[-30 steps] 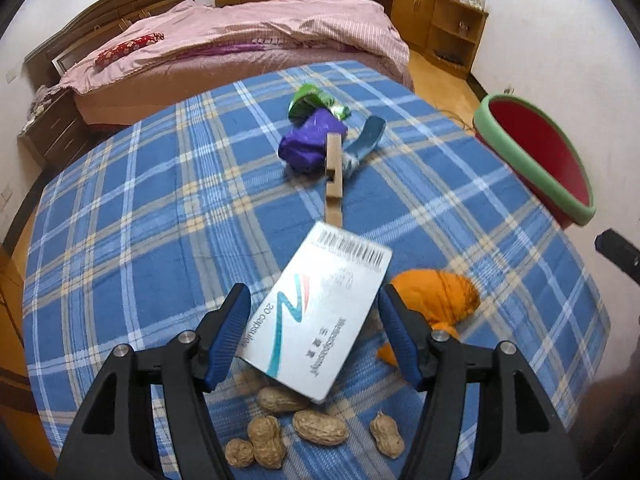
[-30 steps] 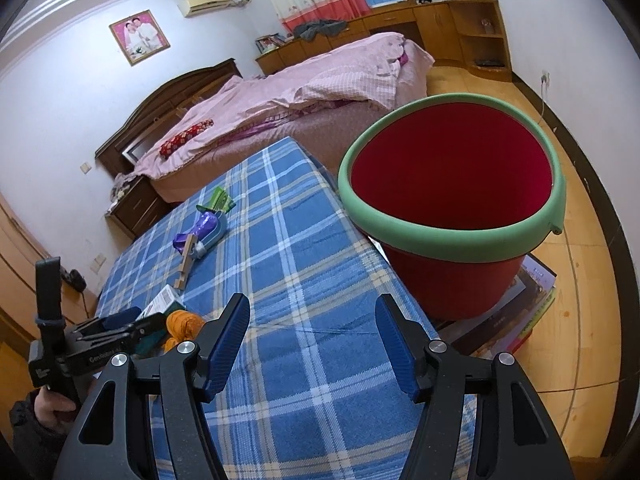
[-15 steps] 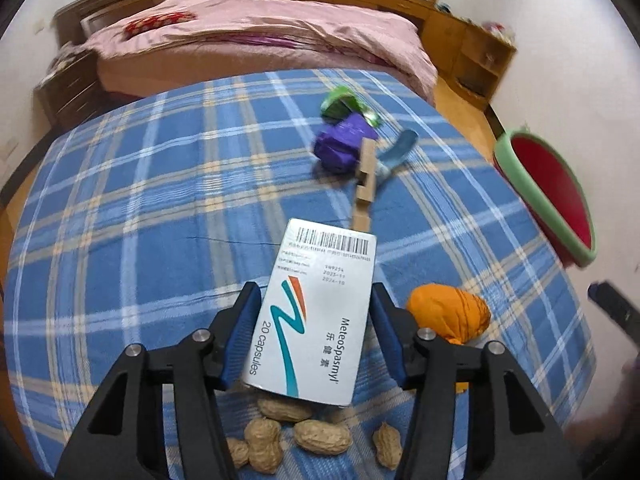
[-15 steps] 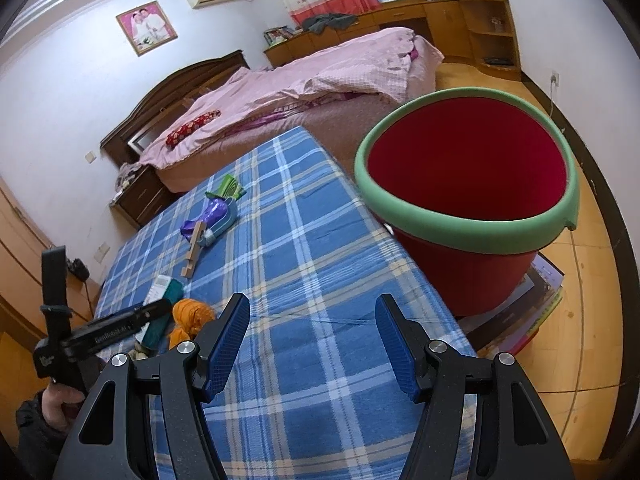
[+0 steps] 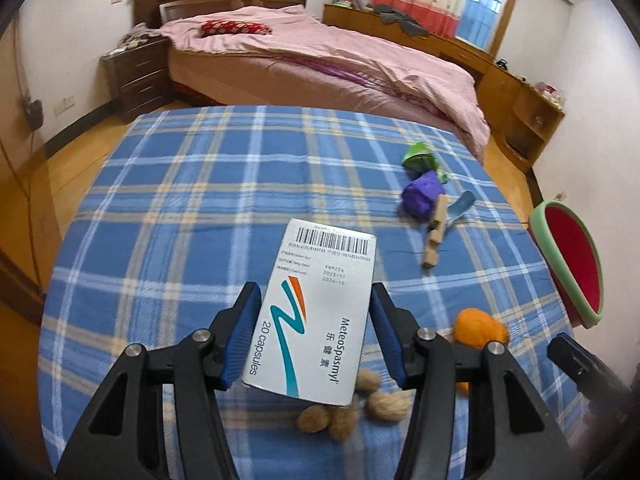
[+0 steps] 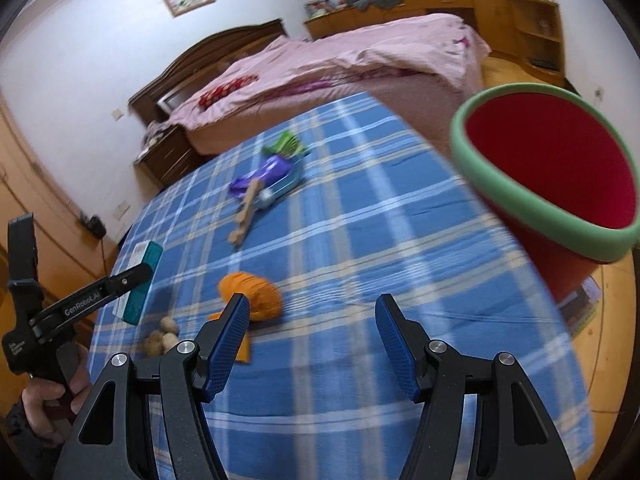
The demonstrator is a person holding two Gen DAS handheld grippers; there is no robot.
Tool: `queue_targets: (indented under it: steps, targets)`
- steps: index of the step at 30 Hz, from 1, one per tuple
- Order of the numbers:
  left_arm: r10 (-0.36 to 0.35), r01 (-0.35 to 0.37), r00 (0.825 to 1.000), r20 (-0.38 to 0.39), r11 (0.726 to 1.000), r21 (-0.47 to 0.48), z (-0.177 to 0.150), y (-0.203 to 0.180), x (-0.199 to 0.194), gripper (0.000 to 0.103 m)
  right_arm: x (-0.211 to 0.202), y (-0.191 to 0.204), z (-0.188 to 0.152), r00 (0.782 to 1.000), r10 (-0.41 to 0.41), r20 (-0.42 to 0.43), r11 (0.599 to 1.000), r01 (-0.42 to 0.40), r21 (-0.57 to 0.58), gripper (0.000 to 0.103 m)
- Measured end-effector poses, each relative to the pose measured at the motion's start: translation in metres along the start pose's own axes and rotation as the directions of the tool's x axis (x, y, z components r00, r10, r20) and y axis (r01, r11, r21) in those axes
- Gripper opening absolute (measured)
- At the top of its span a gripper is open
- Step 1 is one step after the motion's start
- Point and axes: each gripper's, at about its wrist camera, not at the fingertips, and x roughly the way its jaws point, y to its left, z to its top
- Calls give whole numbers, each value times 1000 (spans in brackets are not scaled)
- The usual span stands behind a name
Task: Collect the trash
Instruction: 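Grasp the orange cloth bundle with the right tool while the left tool holds the medicine box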
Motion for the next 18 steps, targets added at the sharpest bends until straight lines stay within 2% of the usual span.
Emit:
queue_targets:
  steps: [7,14,18]
  targets:
    - [14,-14,1000,-17,999,-47,-10,19,0,56,30,29,-4,999,11,-53,997,-15,-77,67]
    - [11,-12,1000,-13,998,-69,-15,27,-6,56,47,43,-6,998,24,-53,993,-30,-110,66]
    - [1,-1,1000,-5,997,-75,-18,26,-10,56,51,48,-9,999,8,-45,991,-14,-134,42]
